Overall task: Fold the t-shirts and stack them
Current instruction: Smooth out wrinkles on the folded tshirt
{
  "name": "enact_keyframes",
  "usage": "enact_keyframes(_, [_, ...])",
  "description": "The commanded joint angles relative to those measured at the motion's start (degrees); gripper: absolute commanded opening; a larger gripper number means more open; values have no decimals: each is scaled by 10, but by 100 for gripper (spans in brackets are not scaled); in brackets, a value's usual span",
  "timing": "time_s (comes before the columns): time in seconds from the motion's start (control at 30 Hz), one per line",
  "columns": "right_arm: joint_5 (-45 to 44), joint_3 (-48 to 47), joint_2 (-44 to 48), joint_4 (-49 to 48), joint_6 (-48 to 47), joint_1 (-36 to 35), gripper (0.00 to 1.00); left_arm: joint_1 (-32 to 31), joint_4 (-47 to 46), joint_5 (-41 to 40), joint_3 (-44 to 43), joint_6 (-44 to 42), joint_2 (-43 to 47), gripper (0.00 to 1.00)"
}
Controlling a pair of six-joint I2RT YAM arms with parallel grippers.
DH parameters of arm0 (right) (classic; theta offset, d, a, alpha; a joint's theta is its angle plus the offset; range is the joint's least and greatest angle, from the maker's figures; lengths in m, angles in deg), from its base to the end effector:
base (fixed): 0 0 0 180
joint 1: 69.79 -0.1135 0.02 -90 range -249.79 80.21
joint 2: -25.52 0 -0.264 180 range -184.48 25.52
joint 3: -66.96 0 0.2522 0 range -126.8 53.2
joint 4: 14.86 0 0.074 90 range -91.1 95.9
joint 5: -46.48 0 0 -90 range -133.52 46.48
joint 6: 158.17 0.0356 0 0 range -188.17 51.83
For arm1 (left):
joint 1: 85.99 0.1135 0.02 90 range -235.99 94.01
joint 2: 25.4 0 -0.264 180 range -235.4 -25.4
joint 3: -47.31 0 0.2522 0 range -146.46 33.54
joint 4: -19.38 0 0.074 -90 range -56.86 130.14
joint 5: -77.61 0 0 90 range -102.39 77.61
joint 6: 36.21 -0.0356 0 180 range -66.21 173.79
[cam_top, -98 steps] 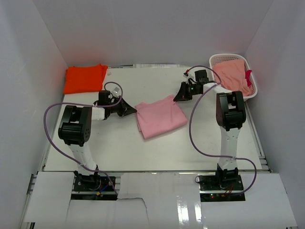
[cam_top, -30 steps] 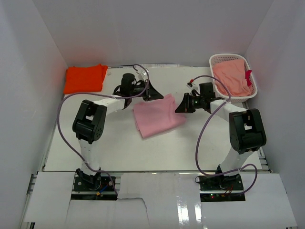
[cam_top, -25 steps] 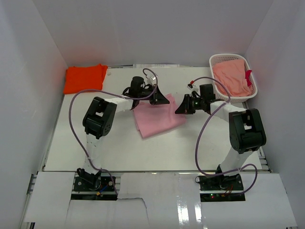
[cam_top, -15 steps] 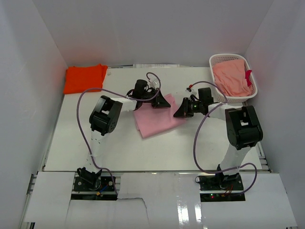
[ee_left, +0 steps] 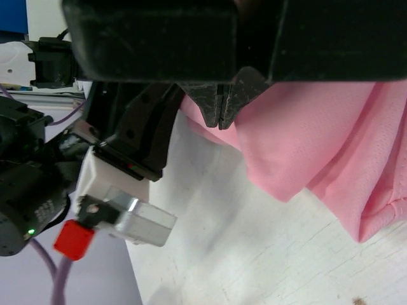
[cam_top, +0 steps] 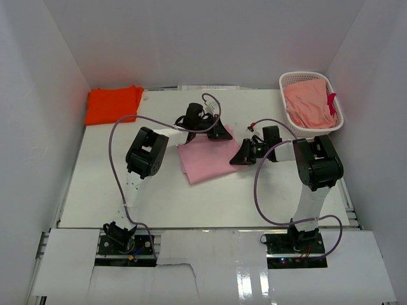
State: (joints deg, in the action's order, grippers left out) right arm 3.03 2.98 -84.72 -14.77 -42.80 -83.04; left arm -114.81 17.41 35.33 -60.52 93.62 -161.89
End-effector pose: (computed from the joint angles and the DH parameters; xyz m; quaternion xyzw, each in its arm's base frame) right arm 0.3383 0.1062 0.1077 -0.0561 0.8635 0.4591 0.2010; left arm 0.4431 -0.2739 0.1303 0.1366 0.7952 -0.5550 0.2022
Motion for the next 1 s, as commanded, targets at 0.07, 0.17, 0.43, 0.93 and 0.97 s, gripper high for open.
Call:
enact_keyframes(0.07, [5,14,-21,-41,3,0,8,-15,25,-13,-26,-37,-16,0])
enact_keyframes(0.17, [7,21,-31,-55,7,0,8,-26,78,-46,-45,-76,-20,0])
enact_keyframes(0.43, [4,32,-34,-63,7,0,8,-42,98,-161,-42,-128,-7,0])
enact_keyframes(0.93, [-1,40,-37,-61,4,-1,8,-36,40,-281,63,-180,73,0])
enact_keyframes(0.97, [-2,40,-36,-60,3,-2,8,-34,37,-276,63,-176,72,0])
